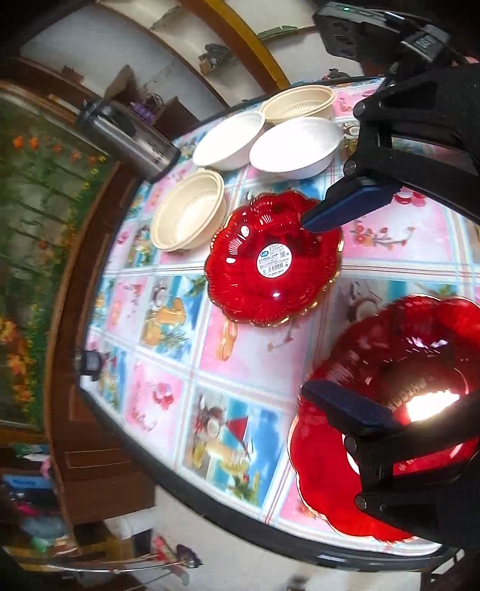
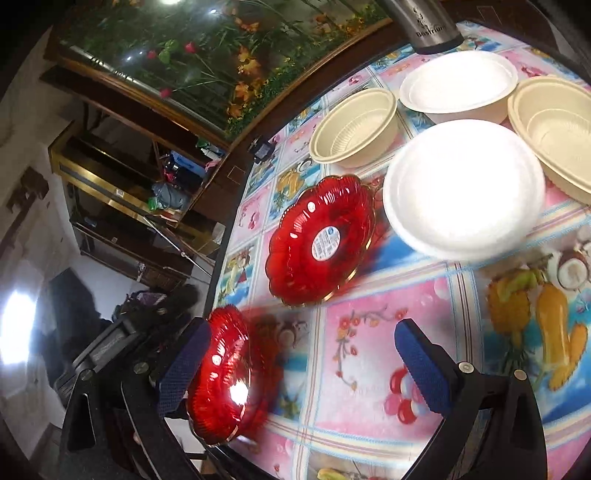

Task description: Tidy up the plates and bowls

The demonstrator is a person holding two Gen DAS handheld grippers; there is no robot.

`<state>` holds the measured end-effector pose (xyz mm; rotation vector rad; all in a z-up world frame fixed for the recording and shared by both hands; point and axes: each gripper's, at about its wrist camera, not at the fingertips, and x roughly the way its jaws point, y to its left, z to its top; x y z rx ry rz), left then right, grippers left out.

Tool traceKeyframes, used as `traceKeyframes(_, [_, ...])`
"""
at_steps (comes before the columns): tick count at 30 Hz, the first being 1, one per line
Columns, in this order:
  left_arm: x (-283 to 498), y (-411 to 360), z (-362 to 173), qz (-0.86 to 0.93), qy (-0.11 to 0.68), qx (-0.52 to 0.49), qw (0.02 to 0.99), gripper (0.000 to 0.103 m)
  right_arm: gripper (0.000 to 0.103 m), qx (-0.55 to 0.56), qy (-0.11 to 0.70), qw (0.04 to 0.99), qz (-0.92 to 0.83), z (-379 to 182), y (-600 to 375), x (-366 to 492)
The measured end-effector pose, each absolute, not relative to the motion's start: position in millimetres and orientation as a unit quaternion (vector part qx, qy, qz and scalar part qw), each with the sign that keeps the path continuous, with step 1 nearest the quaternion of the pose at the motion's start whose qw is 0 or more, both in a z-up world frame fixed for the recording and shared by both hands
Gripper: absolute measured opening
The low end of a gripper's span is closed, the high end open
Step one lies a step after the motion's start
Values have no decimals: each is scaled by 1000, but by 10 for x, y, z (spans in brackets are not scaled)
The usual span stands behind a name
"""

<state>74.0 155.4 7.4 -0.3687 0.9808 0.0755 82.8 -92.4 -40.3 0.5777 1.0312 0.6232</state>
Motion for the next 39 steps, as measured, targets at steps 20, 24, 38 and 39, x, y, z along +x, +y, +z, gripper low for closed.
traceKeyframes(20, [1613, 1660, -543, 60, 576, -242, 779, 82, 83, 312, 545, 734, 257, -882, -624, 1653])
traceKeyframes(24, [1689, 1579, -640, 65, 590, -217, 775, 75, 69, 305, 557, 735, 239, -989, -603, 1758])
traceKeyframes(38, [1773, 1505, -659, 90, 597, -162, 781, 21, 8, 269, 567, 750, 208, -1082, -612, 1871])
traceKeyframes(39, [1775, 1506, -656, 88, 596, -164, 781, 20, 8, 269, 566, 751, 208, -1076, -616, 1867])
